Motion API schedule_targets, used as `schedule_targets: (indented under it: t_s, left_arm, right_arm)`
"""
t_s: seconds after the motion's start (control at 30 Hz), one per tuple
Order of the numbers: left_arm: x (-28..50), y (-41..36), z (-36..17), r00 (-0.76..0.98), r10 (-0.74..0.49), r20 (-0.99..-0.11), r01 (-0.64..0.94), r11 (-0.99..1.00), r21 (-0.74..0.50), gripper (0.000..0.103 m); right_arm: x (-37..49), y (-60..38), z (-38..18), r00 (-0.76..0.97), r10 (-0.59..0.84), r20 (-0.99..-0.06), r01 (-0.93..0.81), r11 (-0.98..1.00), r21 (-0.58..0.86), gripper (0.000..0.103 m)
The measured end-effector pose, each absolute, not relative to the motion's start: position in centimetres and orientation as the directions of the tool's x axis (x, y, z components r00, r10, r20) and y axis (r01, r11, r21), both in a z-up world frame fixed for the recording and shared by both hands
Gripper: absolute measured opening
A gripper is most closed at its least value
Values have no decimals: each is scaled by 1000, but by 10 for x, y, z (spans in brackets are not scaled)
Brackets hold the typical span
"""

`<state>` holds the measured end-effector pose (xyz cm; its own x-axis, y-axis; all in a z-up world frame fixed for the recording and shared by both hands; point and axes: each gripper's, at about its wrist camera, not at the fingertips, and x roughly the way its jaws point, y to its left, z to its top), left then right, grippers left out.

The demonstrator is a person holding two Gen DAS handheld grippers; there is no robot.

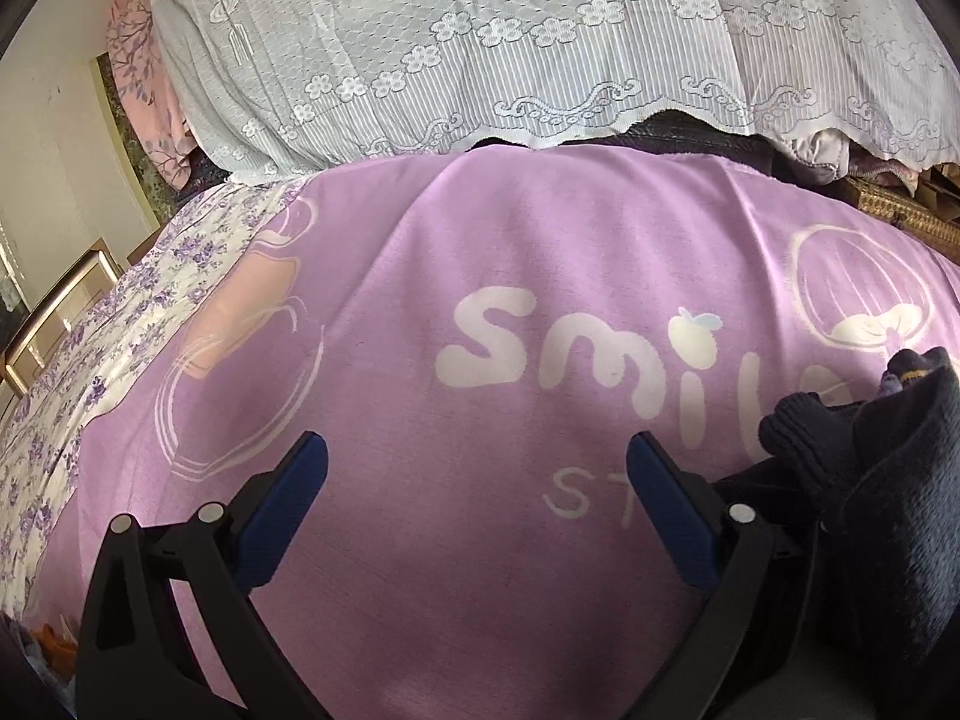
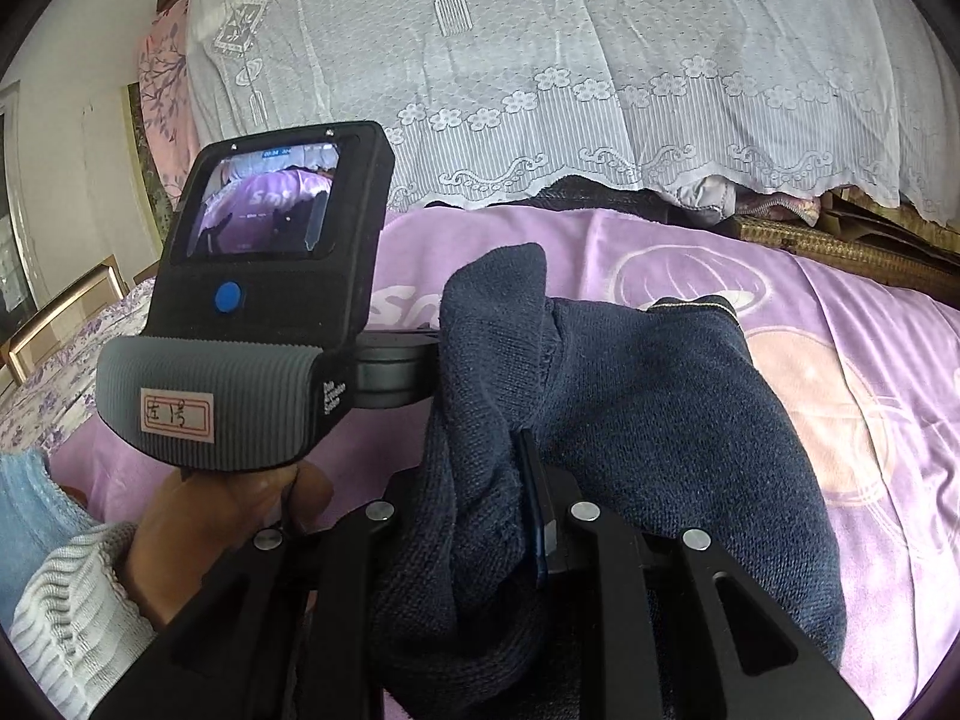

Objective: Fold small clothes

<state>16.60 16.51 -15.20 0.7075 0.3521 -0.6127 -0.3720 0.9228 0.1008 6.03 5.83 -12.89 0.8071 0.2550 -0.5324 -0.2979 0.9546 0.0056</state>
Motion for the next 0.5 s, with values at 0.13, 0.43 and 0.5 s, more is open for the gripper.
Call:
schedule_targets:
  t_s: [0.13,0.43,0.5]
  left_arm:
    - [165,173,-151,705,353,-615,-395,916,73,98]
    - [159,172,-146,729,343,-592,-387,920,57,98]
    - [159,172,-145,738,325,-592,-373,927,43,97]
  right_arm:
    - [64,57,-133,800,249,-546,-295,955,5,23]
    - [66,53,-134,794,262,-549,-295,955,29,23]
    - [66,50,-132,793,272,-545,-297,954,45,23]
